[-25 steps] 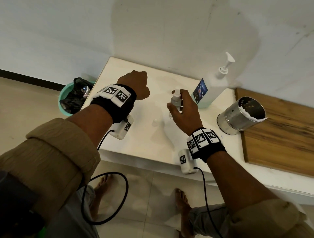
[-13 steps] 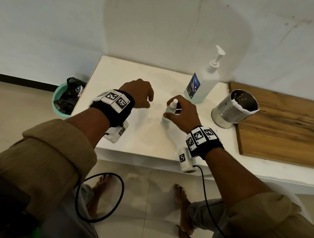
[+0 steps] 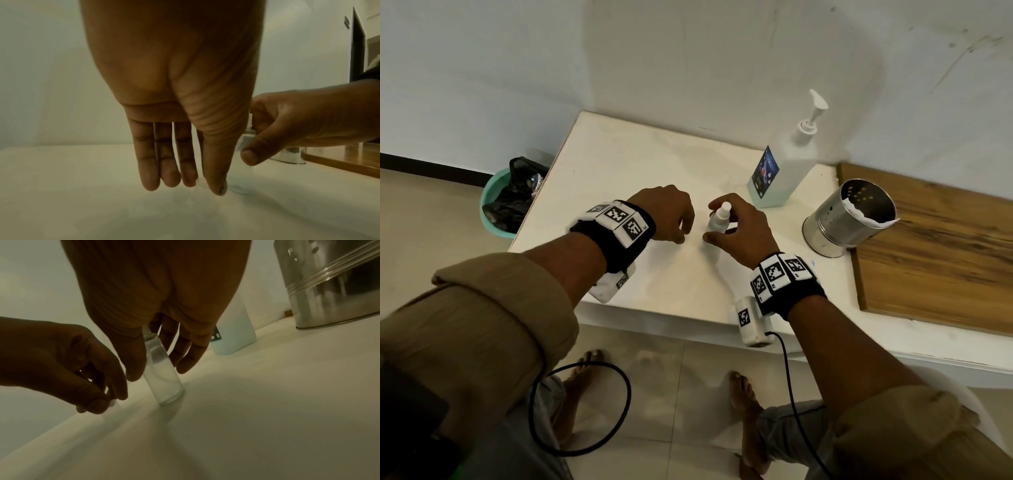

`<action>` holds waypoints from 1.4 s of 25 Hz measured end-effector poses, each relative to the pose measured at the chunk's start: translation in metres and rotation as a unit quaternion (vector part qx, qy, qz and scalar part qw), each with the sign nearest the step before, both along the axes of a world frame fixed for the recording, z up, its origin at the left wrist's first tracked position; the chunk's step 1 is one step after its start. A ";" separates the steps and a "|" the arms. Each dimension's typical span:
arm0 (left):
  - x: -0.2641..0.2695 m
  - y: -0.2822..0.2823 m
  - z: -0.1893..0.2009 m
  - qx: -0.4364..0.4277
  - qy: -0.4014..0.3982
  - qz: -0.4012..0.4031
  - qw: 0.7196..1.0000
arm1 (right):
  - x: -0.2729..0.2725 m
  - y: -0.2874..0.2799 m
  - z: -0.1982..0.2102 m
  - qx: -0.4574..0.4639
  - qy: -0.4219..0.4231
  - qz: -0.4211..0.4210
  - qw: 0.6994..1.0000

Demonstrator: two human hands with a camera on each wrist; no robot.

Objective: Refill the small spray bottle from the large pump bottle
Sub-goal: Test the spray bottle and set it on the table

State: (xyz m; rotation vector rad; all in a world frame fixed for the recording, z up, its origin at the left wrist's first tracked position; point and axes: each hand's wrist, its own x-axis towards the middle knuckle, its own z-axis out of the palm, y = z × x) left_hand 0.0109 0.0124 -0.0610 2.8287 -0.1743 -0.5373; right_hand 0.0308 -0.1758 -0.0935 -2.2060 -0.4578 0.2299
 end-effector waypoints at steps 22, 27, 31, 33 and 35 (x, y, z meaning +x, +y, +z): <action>0.010 0.016 0.008 -0.066 -0.006 0.026 0.997 | 0.040 -0.084 0.128 -0.225 -0.076 -0.030 0.971; 0.012 0.023 0.020 -0.074 -0.040 0.063 0.994 | 0.052 -0.130 0.126 -0.318 -0.023 -0.147 0.936; 0.014 0.032 0.027 -0.073 -0.063 0.106 0.990 | 0.056 -0.138 0.114 -0.374 0.051 -0.148 0.914; 0.013 0.034 0.029 -0.071 -0.069 0.112 0.989 | 0.058 -0.140 0.114 -0.364 0.056 -0.145 0.918; 0.012 0.035 0.030 -0.068 -0.070 0.112 0.989 | 0.058 -0.143 0.114 -0.331 0.051 -0.158 0.929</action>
